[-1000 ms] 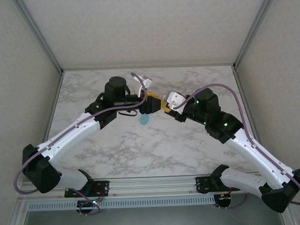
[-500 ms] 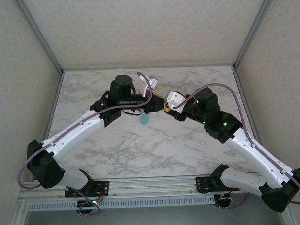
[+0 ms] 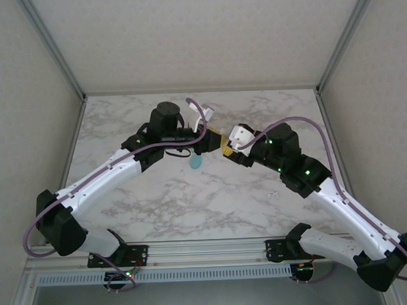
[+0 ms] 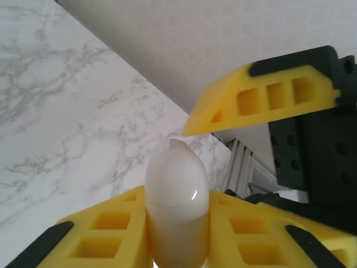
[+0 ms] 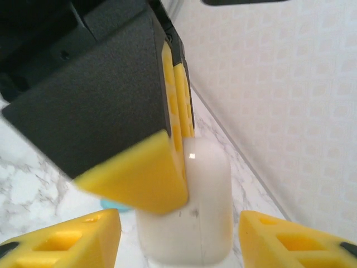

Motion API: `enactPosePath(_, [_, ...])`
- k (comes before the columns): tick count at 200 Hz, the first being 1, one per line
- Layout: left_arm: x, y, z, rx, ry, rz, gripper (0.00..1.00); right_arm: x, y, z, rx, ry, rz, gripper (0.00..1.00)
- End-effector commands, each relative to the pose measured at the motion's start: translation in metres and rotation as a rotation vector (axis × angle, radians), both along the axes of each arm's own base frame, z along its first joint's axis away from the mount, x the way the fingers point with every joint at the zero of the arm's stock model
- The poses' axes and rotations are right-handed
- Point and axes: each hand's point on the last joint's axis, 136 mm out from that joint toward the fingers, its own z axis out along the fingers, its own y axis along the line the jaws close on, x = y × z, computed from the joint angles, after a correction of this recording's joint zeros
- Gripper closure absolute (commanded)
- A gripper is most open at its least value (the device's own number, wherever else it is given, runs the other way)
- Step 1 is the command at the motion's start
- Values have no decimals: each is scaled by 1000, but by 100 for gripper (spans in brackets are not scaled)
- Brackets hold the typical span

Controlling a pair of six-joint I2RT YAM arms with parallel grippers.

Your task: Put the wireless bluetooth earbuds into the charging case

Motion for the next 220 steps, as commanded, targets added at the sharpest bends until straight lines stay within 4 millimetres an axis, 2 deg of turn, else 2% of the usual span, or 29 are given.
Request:
enactPosePath(1, [-3, 16, 38, -72, -178, 43, 98, -21, -8, 18, 152, 97, 26, 40])
enactPosePath(44, [-9, 33, 62, -162, -377, 61, 100, -19, -26, 33, 433, 404, -34, 40])
enactPosePath(62, [-16, 37, 68, -208, -461, 52, 100, -22, -18, 47, 549, 553, 49, 41])
enactPosePath(83, [-15, 44, 72, -242, -538, 96, 100, -24, -6, 64, 632, 707, 155, 41])
enactPosePath(105, [-14, 48, 71, -255, -603, 118, 100, -17, 10, 74, 677, 844, 235, 41])
enactPosePath(114, [-15, 48, 70, -252, -626, 114, 100, -16, 16, 73, 665, 892, 263, 41])
enactPosePath(138, [-15, 46, 68, -256, -638, 104, 100, -6, 18, 61, 630, 915, 217, 41])
enactPosePath(183, [-17, 42, 67, -293, -628, 82, 100, 0, 20, 52, 614, 932, 198, 41])
enactPosePath(220, [-25, 36, 62, -295, -623, 11, 100, 11, 21, 62, 675, 928, 180, 41])
